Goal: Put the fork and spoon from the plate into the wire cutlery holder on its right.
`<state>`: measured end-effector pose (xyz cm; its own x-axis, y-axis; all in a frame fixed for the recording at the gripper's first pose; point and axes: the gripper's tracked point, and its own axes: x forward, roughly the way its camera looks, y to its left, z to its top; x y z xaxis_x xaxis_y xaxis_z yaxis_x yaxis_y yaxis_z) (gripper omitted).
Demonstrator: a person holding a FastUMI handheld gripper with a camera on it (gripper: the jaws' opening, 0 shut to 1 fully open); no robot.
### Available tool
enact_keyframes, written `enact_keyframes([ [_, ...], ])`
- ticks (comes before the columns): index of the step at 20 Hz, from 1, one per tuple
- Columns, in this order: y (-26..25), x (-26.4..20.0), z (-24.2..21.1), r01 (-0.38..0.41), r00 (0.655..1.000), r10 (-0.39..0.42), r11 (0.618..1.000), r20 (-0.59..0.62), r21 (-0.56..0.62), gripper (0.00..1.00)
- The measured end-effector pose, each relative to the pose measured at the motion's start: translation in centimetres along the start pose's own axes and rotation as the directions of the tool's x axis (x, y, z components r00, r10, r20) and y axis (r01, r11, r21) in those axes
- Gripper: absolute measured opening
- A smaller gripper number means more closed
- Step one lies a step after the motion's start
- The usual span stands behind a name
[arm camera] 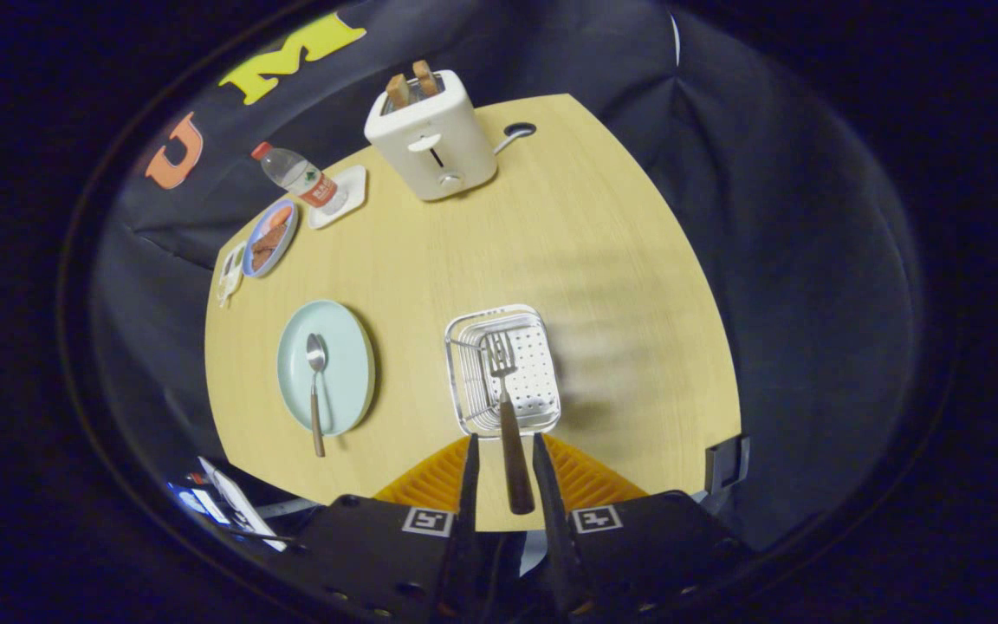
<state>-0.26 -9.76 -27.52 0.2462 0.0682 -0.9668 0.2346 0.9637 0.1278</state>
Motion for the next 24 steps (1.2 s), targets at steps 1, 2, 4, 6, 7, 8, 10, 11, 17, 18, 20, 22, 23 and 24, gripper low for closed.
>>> enact_keyframes([
  [1,0.4,-0.4,0.4,-0.001,0.999,0.002,1.0,0.037,-0.019,0.43],
  [2,1.0,-1.2,1.1,-0.003,0.997,0.006,0.999,0.079,-0.042,0.52],
  [4,3.2,-2.8,1.8,-0.037,0.986,0.054,0.994,0.158,-0.107,0.68],
  [6,5.6,-4.6,2.5,-0.068,0.963,0.109,0.984,0.248,-0.167,0.84],
  [7,6.6,-5.1,2.7,-0.069,0.948,0.126,0.978,0.292,-0.196,0.92],
  [8,7.7,-5.8,2.6,-0.066,0.933,0.14,0.972,0.331,-0.226,0.92],
  [10,10.1,-6.2,2.2,-0.054,0.909,0.162,0.959,0.383,-0.277,0.92],
  [11,11.4,-6.2,1.8,-0.054,0.899,0.173,0.955,0.401,-0.291,0.92],
  [17,18.4,-3.2,-1.3,-0.083,0.885,0.226,0.937,0.407,-0.339,0.93],
  [18,19.2,-2.4,-1.5,-0.076,0.883,0.222,0.937,0.414,-0.342,0.93],
  [20,20.4,-0.7,-2.2,-0.053,0.881,0.209,0.935,0.424,-0.35,0.92],
  [22,21.5,1.1,-2.9,-0.034,0.884,0.19,0.937,0.426,-0.348,0.93],
  [23,22.0,1.9,-3.3,-0.029,0.889,0.181,0.939,0.421,-0.342,0.93],
  [24,22.5,2.8,-3.6,-0.029,0.893,0.174,0.943,0.416,-0.332,0.94],
])
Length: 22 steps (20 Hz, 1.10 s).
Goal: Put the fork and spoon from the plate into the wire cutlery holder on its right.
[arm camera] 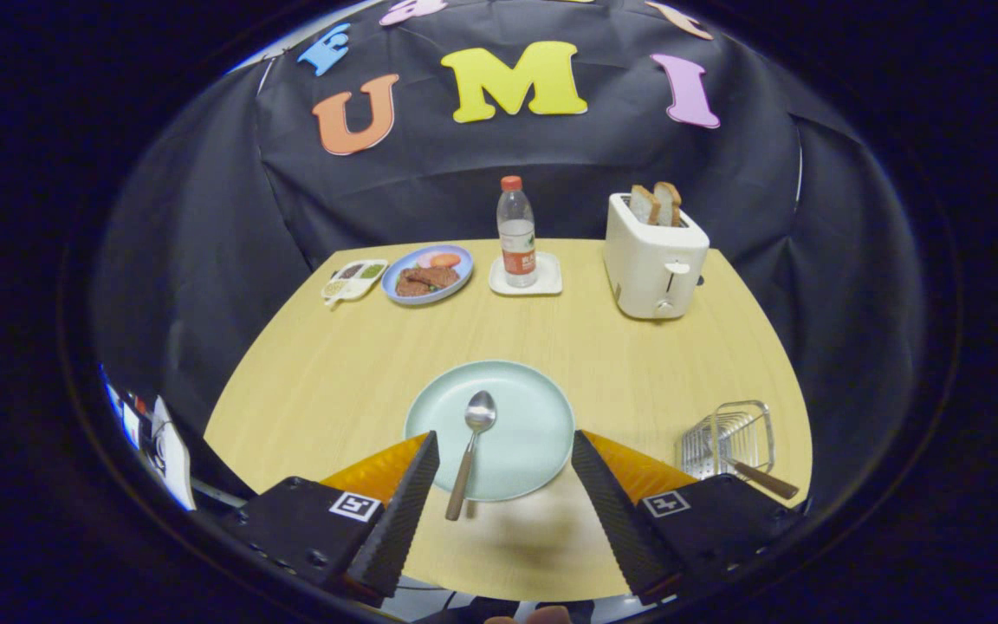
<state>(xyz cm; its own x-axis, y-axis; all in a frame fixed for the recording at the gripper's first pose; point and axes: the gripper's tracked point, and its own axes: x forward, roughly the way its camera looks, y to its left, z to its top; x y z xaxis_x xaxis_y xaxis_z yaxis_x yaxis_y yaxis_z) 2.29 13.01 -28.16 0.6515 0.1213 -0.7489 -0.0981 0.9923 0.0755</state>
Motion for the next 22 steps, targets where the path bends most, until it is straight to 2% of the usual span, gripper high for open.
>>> enact_keyframes([
  [10,3.0,6.5,-4.3,0.065,0.996,-0.065,0.998,-0.064,-0.001,0.95],
  [18,2.9,10.0,-7.6,0.097,0.984,-0.096,0.995,-0.149,-0.003,0.94],
  [22,2.9,10.7,-8.3,0.103,0.979,-0.103,0.995,-0.175,-0.008,0.8],
])
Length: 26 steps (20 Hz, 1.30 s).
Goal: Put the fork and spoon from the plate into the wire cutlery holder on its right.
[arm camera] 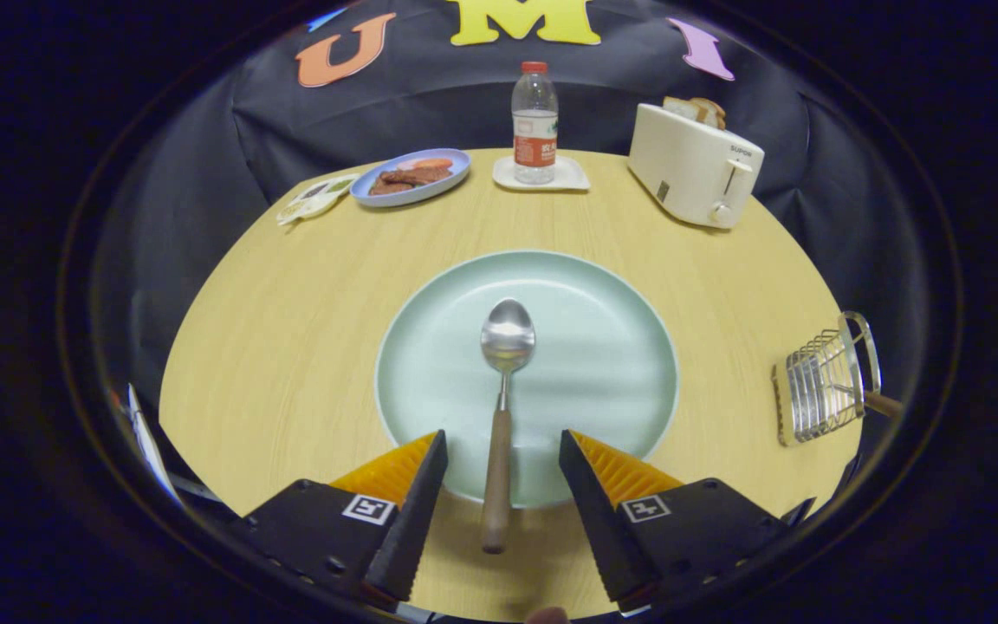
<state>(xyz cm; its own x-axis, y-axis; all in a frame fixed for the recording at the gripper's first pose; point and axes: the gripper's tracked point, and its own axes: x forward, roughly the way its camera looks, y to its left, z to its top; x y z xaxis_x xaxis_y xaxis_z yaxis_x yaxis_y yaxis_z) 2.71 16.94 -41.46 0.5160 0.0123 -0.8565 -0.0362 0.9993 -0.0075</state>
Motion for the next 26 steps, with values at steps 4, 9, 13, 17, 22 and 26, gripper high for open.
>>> enact_keyframes([
  [4,-0.1,0.6,-0.4,0.021,0.999,-0.021,1.0,-0.038,0.011,0.36],
  [9,0.8,1.2,-0.2,0.022,0.997,-0.022,1.0,-0.067,-0.003,0.03],
  [13,0.3,-0.2,0.7,0.021,0.998,-0.021,1.0,-0.067,-0.006,0.01],
  [17,-1.9,-3.3,1.6,-0.004,0.995,0.004,1.0,-0.098,0.0,0.01],
  [22,-5.1,-8.3,3.9,-0.023,0.995,0.021,1.0,-0.096,-0.021,0.01],
  [26,-9.6,-12.2,5.6,-0.019,0.998,0.019,1.0,-0.066,-0.005,0.01],
])
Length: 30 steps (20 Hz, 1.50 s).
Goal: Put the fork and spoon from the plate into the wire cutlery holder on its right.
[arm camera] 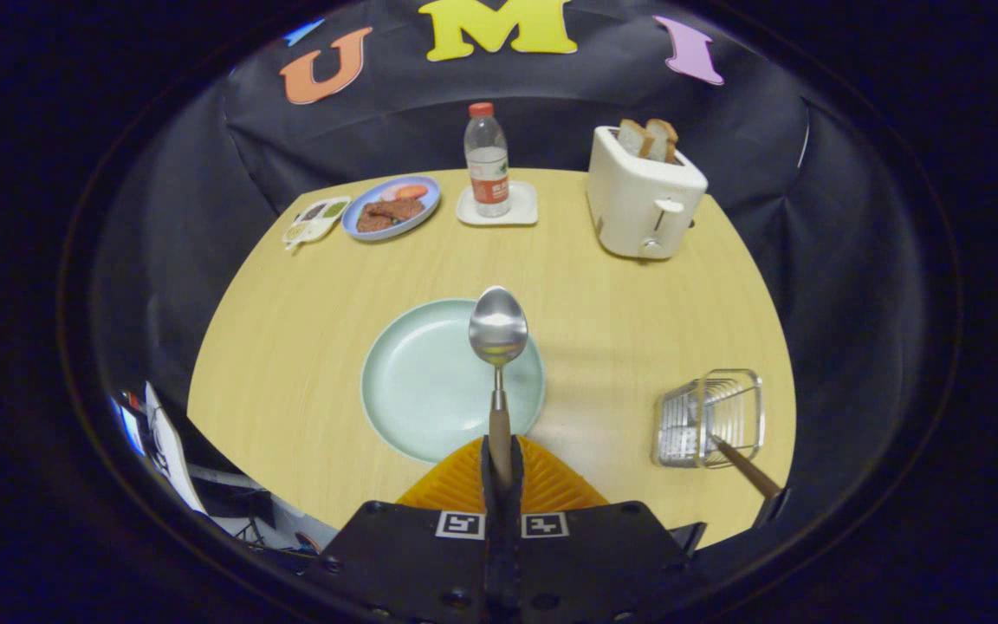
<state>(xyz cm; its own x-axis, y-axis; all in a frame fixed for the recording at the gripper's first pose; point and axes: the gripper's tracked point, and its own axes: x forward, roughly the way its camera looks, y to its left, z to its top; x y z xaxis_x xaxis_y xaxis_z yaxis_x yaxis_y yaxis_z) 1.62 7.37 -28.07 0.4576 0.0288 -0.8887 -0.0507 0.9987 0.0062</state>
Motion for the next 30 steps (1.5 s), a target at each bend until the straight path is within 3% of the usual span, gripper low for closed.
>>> enact_keyframes([
  [7,-11.6,-5.6,1.1,0.074,0.997,-0.074,0.997,0.025,0.027,0.01],
  [13,-17.9,-5.8,-0.9,0.08,0.996,-0.075,0.992,-0.051,0.093,0.0],
  [22,-18.6,-3.7,-3.9,0.042,0.987,-0.019,0.989,-0.157,0.14,0.01],
  [30,-18.5,-3.4,-4.1,0.034,0.983,-0.004,0.986,-0.181,0.161,0.04],
])
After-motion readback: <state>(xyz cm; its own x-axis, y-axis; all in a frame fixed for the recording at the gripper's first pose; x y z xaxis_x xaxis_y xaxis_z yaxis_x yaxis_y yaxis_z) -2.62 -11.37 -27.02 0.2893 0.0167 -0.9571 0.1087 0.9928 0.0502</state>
